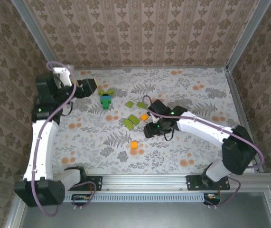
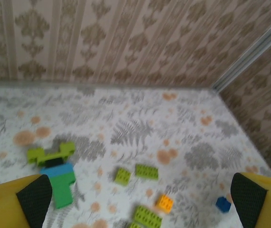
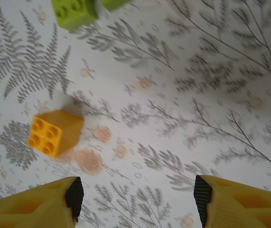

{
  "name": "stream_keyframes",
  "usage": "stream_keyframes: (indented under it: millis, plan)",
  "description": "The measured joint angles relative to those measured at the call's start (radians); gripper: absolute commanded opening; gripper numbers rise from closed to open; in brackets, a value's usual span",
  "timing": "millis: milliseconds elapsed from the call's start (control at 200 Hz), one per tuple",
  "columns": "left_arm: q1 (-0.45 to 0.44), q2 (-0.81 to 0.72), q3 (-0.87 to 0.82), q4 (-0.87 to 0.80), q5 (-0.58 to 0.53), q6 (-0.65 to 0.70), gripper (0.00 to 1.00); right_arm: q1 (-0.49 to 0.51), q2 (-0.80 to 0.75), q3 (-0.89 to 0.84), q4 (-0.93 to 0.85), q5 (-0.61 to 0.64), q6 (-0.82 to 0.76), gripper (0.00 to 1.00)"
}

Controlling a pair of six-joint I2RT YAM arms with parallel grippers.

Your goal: Assemble a carrot with lego

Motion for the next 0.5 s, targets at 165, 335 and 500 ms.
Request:
stream_keyframes:
  millis: [165,335,500]
  plan:
    - [0.000,0.016,-0.127,0.058,-0.023,-0.051,1.00,0.045,0.208,0.228,-0.006,0.002,-0.029,0.67]
    - [0.003,0.078,-0.128,0.028,-0.066,-0.051,1.00,0.063,0.428,0.470,-0.039,0.006,-0.065,0.66]
    - [0.016,0.097,-0.133,0.024,-0.085,-0.051,1.00,0.079,0.561,0.576,-0.076,0.012,-0.065,0.66]
